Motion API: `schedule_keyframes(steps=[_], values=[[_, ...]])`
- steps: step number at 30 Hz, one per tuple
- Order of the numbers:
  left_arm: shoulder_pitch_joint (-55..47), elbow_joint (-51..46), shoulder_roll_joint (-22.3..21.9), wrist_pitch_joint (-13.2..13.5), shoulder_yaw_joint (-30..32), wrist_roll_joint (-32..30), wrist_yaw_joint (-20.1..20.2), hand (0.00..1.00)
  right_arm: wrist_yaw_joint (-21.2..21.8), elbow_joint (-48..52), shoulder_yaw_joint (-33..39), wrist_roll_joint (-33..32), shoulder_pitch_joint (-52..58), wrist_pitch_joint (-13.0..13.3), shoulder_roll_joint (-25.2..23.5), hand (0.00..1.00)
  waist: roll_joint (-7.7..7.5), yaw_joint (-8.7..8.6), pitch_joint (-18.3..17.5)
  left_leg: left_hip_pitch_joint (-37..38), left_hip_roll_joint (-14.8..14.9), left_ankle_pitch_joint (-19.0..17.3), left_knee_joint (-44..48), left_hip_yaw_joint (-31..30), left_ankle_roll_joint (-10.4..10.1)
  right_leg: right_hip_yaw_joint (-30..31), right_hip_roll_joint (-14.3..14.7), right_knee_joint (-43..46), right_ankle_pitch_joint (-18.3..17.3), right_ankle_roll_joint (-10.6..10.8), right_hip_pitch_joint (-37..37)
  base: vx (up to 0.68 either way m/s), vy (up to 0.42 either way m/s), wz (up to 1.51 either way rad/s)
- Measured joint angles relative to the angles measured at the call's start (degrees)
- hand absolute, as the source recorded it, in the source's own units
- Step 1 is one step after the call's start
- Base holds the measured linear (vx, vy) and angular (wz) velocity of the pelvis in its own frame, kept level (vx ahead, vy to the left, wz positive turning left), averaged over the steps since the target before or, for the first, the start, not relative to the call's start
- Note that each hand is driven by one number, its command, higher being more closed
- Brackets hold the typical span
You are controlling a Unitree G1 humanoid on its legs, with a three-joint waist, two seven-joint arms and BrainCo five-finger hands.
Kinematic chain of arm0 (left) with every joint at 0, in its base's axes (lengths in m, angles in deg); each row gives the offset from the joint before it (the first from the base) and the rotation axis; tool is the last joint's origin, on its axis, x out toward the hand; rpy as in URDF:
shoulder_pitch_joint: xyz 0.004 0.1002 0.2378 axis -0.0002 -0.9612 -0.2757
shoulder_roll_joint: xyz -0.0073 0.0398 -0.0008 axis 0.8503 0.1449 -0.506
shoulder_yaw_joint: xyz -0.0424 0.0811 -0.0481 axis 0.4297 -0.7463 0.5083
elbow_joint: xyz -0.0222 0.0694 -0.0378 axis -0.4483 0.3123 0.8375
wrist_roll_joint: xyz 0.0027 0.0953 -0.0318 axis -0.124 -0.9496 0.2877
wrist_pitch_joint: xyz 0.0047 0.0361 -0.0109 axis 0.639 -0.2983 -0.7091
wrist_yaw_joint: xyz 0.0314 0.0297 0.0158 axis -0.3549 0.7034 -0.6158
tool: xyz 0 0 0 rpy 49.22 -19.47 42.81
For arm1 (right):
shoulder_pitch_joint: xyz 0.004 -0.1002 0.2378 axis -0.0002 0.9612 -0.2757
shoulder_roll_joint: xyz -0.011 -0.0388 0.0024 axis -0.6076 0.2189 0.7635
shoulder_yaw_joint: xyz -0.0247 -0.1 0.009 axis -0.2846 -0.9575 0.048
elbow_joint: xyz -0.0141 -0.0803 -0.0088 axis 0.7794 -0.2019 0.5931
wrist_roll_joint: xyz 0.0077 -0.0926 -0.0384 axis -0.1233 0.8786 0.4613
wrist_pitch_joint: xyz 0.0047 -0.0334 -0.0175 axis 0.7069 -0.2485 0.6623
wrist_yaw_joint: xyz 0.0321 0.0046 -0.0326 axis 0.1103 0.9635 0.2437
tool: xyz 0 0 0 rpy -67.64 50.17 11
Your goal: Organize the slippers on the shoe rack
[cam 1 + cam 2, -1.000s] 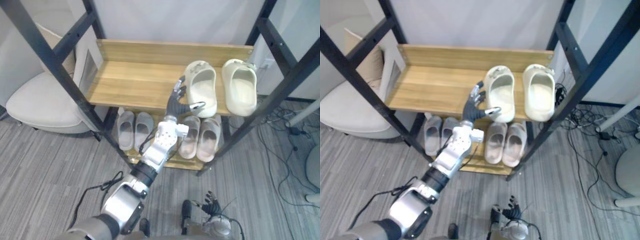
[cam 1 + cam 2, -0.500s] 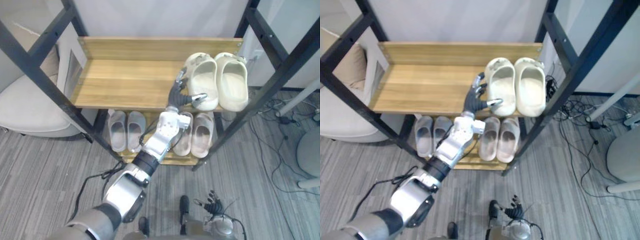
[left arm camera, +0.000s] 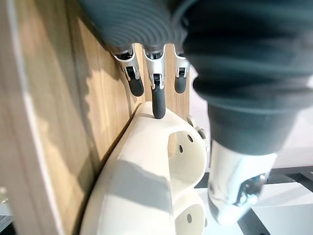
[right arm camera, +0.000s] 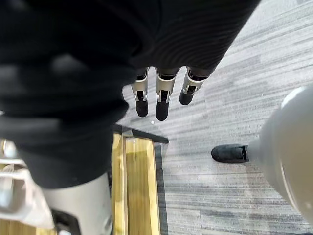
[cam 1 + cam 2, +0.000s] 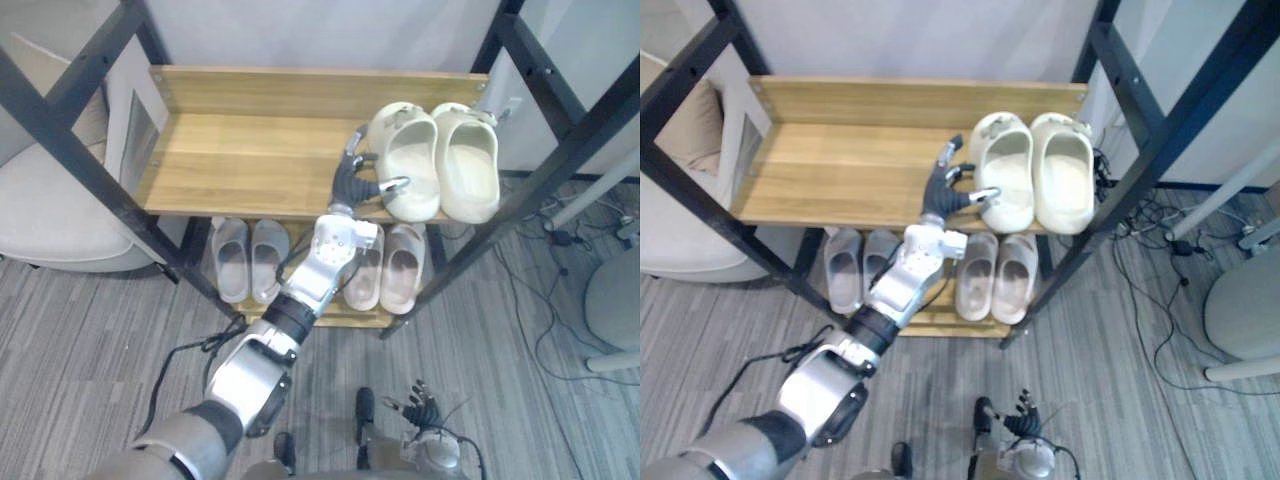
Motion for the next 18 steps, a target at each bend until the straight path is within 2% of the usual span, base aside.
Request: schedule_keyframes(steps=[9,14,18], values=[[-11.4,-19.5,1.4,1.7,-4.0,1.3,3.1,0.0,0.3,0.0,-0.7,-0.1,-0.1,-0.1,0.2,0.0,0.69,0.65,0.5,0.1,-0.1,-0.1,1.5,-5.6,0.2,-5.6,-0.9,0.0,-1.5,0.4,4.1,0.01,0.012,0.32],[-20.8,-32.8,2.5,4.6,-8.7,6.8,7.7,0.0,0.4,0.0,-2.4,-0.3,0.1,-0.2,0.3,0.0,1.04,2.25,0.1,1.3,-0.2,0.0,1.6,-9.0,0.1,-9.2,-1.2,0.0,-2.8,0.7,7.0,0.04,0.004,0.36],[-29.2,-38.8,2.7,6.3,-14.2,10.8,12.8,0.0,0.6,-0.1,-2.7,-0.3,-0.1,-0.4,0.3,0.0,1.81,3.45,-0.9,2.2,-0.4,0.0,1.7,-11.6,0.0,-12.4,-1.6,0.0,-4.0,1.2,9.7,0.06,0.014,0.4]])
